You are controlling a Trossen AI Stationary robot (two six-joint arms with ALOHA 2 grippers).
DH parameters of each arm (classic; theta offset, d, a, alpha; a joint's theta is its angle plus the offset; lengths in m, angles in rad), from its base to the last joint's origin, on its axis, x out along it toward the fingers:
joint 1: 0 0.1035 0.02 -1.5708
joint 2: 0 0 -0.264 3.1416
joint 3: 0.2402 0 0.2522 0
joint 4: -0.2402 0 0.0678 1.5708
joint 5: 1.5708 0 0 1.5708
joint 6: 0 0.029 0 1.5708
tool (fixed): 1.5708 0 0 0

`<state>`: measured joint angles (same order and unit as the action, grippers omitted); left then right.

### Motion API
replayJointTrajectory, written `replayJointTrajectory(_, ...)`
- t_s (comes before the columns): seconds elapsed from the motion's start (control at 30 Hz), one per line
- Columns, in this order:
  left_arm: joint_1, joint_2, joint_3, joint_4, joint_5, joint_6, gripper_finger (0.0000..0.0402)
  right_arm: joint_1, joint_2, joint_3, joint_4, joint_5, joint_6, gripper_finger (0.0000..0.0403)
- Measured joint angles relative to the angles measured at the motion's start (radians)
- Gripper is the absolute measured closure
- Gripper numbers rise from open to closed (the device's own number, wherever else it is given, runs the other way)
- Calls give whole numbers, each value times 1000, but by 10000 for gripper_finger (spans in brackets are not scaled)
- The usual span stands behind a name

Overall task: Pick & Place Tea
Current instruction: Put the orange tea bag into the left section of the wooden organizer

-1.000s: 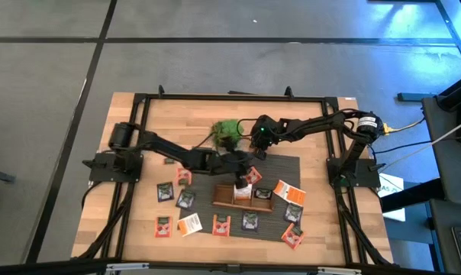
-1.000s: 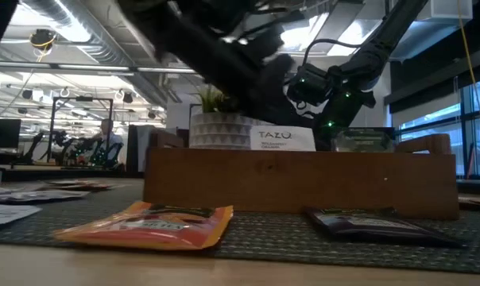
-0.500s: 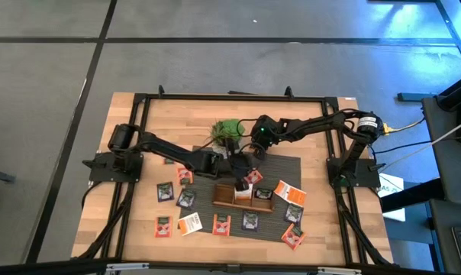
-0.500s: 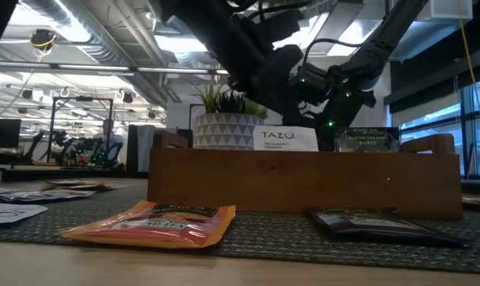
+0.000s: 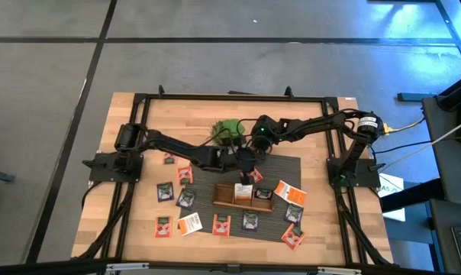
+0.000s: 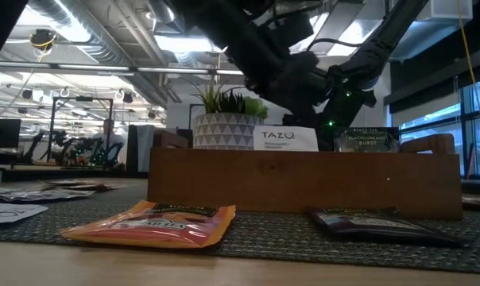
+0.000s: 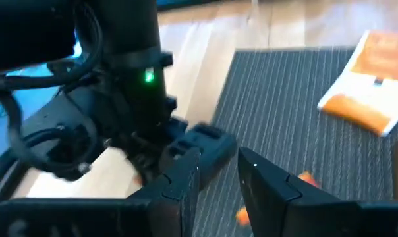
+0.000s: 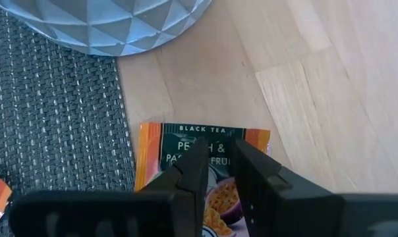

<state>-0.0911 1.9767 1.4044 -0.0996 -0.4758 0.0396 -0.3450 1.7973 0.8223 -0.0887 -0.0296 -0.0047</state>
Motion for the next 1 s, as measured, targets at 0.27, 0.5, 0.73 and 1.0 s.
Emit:
replayJointTrajectory(0.27, 12, 104, 146, -182, 14, 71, 302, 0, -10, -1, -2, -1, 4, 327)
replayJointTrajectory(0.5, 6, 104, 153, -181, -29, 49, 302, 0, -118, -10, -71, 13, 31, 327)
replayJointTrajectory(0.73, 25, 111, 154, -184, 15, 13, 302, -1, -246, -8, -248, 85, 52, 327)
replayJointTrajectory(1.0, 28, 111, 154, -182, 25, -16, 302, -4, -265, -58, -247, 87, 141, 327)
